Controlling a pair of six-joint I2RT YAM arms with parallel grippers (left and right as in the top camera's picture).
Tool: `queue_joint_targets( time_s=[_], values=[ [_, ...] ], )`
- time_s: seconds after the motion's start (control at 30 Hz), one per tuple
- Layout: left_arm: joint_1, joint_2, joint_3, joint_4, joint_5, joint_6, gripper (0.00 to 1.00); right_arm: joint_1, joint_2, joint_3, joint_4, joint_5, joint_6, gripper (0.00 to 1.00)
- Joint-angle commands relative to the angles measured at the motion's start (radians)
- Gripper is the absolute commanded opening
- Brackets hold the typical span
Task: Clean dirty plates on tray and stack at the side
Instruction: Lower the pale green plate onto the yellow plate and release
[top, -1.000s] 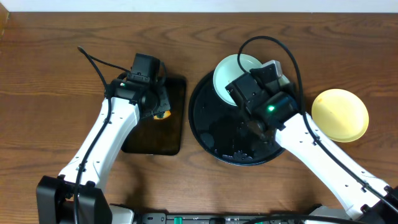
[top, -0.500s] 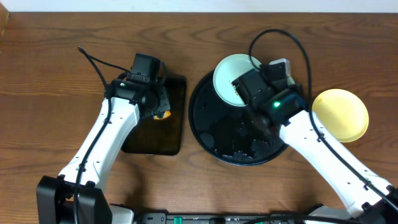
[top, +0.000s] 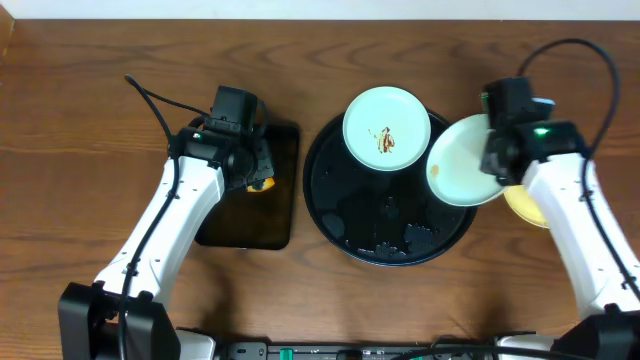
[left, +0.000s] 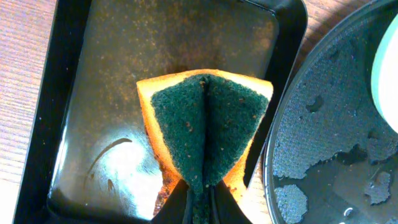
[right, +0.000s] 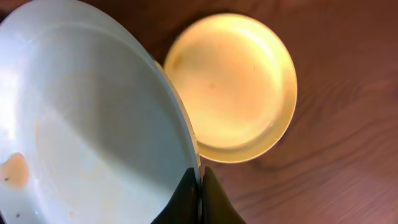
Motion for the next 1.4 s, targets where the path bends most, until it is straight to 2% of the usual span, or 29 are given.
queue_joint_targets(
  time_s=[0.0, 0.2, 0.37, 0.7, 0.8, 0.97, 1.0, 1.03, 1.1, 1.13, 1.17, 1.27, 1.33, 1.37],
  values=[
    [0.002, 0.006, -0.004, 0.0, -0.013, 0.016, 0.08, -0.154, -0.01, 0.017, 0.008, -0.175, 0.024, 0.01],
    [0.002, 0.006, -0.004, 0.0, -0.013, 0.016, 0.08, -0.364, -0.009, 0.017, 0.032, -0.203, 0.023, 0.01],
    [0.002, 0.006, -0.004, -0.001, -0.012, 0.016, 0.08, -0.482, -0.009, 0.016, 0.069, -0.207, 0.023, 0.01],
    [0.002, 0.006, -0.004, -0.001, -0.012, 0.016, 0.08, -0.581, 0.013, 0.016, 0.087, -0.208, 0.023, 0.03],
    [0.002, 0.006, -0.004, -0.001, -0.012, 0.016, 0.08, -0.581, 0.013, 0.014, 0.091, -0.212, 0.023, 0.14],
    [0.002, 0.006, -0.004, -0.003, -0.012, 0.016, 0.08, -0.581, 0.013, 0.014, 0.11, -0.3, 0.022, 0.23],
    [0.002, 0.006, -0.004, -0.003, -0.012, 0.016, 0.08, -0.581, 0.013, 0.014, 0.113, -0.329, 0.021, 0.3],
    [0.002, 0.006, -0.004, -0.002, -0.012, 0.016, 0.08, -0.581, 0.013, 0.014, 0.116, -0.39, -0.003, 0.43],
    [0.002, 0.006, -0.004, -0.003, -0.012, 0.016, 0.08, -0.581, 0.013, 0.014, 0.125, -0.498, -0.063, 0.54],
    [0.002, 0.006, -0.004, -0.003, -0.012, 0.016, 0.08, -0.581, 0.013, 0.014, 0.137, -0.61, -0.122, 0.65],
    [0.002, 0.006, -0.004, -0.003, -0.012, 0.016, 0.08, -0.578, 0.013, 0.014, 0.14, -0.659, -0.148, 0.7],
    [0.002, 0.006, -0.004, -0.003, -0.012, 0.016, 0.08, -0.567, 0.013, 0.014, 0.121, -0.665, -0.153, 0.71],
    [0.002, 0.006, -0.004, -0.003, -0.012, 0.016, 0.08, -0.566, 0.013, 0.011, 0.097, -0.617, -0.148, 0.63],
    [0.002, 0.006, -0.003, -0.003, -0.012, 0.016, 0.08, -0.567, 0.013, 0.009, 0.088, -0.593, -0.14, 0.55]
  ],
)
